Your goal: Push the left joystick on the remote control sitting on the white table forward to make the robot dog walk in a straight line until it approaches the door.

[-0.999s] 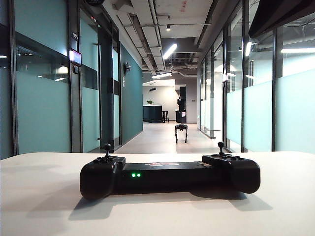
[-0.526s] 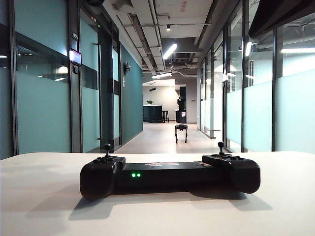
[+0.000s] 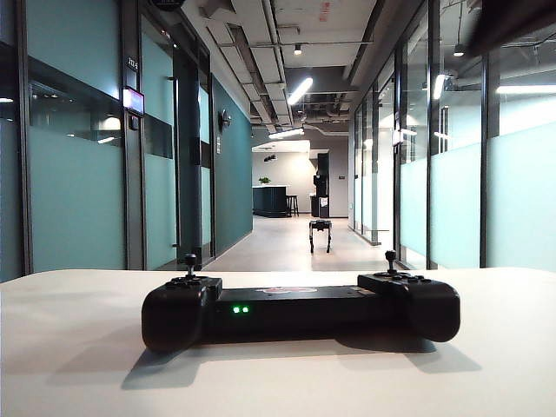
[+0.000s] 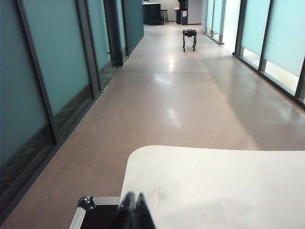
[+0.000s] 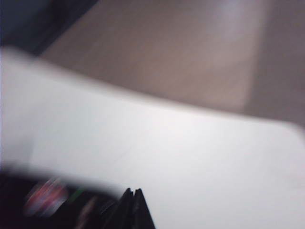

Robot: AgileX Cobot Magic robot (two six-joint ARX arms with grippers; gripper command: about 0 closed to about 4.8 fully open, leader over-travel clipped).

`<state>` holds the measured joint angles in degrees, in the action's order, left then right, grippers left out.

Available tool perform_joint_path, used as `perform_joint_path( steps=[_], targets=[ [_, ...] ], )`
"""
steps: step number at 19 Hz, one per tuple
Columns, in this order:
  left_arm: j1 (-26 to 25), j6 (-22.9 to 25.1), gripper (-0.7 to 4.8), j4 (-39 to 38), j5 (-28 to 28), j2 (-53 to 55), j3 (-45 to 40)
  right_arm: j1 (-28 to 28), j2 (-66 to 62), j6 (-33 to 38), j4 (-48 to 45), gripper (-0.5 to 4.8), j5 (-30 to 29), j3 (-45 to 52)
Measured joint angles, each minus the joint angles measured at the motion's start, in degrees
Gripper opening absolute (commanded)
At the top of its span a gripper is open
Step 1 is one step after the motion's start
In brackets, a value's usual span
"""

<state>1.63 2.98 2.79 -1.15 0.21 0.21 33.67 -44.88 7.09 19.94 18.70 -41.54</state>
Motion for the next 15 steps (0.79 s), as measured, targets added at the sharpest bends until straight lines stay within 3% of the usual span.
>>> perform_joint_path(
  steps=[5, 15],
  targets=[
    [0.0, 0.0, -0.05, 0.0, 0.0, 0.0, 0.0, -9.5, 13.8, -5.7, -13.7, -0.01, 0.3, 14.6],
    [0.0, 0.0, -0.05, 0.0, 0.0, 0.0, 0.0, -26.7, 43.3, -8.4, -14.4, -0.01, 0.0, 34.8]
  ],
)
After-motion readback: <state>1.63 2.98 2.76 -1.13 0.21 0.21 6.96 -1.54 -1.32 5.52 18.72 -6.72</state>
